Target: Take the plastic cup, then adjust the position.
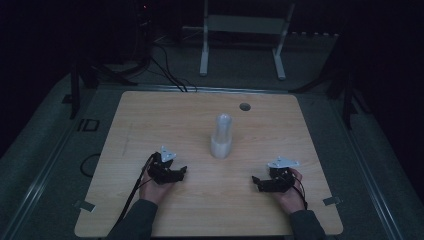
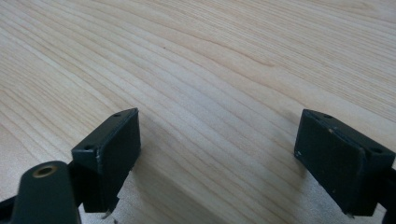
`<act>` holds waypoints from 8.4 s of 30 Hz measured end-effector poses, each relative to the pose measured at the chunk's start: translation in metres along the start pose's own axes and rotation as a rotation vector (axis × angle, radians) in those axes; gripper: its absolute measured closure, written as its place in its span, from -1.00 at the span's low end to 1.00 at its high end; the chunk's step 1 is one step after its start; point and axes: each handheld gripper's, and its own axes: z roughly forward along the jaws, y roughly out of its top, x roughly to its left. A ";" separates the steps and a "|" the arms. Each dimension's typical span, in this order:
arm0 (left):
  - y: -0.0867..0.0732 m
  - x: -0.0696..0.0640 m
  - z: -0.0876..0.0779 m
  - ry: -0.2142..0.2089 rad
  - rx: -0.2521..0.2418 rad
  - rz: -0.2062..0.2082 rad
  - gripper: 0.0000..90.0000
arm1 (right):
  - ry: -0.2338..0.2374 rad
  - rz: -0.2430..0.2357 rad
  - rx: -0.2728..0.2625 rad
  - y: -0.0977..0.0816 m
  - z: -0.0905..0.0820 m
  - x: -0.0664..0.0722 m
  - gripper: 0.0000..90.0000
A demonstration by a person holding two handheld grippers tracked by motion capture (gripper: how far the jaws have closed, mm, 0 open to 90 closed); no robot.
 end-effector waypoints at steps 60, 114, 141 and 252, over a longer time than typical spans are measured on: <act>0.093 -0.032 -0.011 -0.245 -0.173 0.097 -0.49 | 0.104 -0.142 -0.225 0.148 -0.039 0.029 -0.23; 0.106 -0.065 0.046 -0.205 -0.272 0.127 -0.61 | 0.203 -0.086 -0.270 0.192 0.010 0.044 -0.15; 0.105 -0.066 0.048 -0.200 -0.288 0.133 -0.53 | 0.208 -0.090 -0.314 0.204 -0.004 0.045 -0.10; 0.087 -0.076 -0.016 -0.362 -0.360 0.148 -0.33 | 0.181 0.090 -0.357 0.125 -0.056 0.009 -0.09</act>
